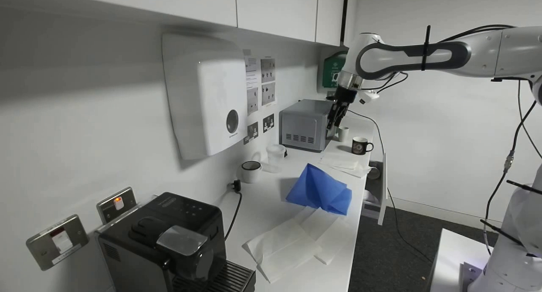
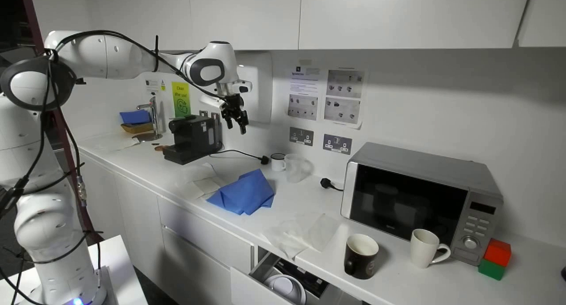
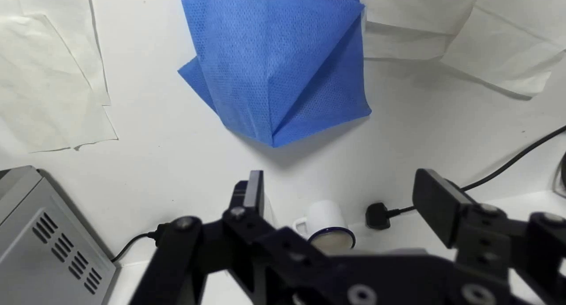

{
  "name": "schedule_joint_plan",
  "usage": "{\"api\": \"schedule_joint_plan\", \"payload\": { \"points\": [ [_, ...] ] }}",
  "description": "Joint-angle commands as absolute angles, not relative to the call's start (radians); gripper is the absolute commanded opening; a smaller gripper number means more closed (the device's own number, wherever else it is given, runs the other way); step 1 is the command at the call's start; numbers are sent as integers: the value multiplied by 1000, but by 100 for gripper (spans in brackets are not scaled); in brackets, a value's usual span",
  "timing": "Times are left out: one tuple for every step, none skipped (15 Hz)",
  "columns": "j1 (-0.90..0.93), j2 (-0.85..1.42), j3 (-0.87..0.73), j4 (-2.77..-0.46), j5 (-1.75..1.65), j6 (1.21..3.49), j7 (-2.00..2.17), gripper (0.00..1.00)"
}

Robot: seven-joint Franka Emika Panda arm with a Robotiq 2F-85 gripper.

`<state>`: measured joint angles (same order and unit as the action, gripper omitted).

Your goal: Move the blue cloth to the wild

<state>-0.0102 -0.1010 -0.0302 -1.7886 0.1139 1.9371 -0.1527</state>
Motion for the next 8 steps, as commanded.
{"api": "schedule_joint_plan", "payload": {
  "points": [
    [-6, -140, -24, -1831, 111, 1972, -157, 100],
    [-5, -145, -23, -1835, 115, 1970, -162, 100],
    [-2, -150, -22, -1837, 133, 1953, -171, 100],
    [1, -154, -22, -1838, 157, 1933, -183, 100],
    [5, -157, -20, -1842, 174, 1921, -190, 100],
    [12, -165, -19, -1853, 191, 1910, -199, 100],
    [17, -172, -16, -1865, 196, 1909, -195, 100],
    [22, -178, -15, -1876, 201, 1902, -195, 100]
  ]
}}
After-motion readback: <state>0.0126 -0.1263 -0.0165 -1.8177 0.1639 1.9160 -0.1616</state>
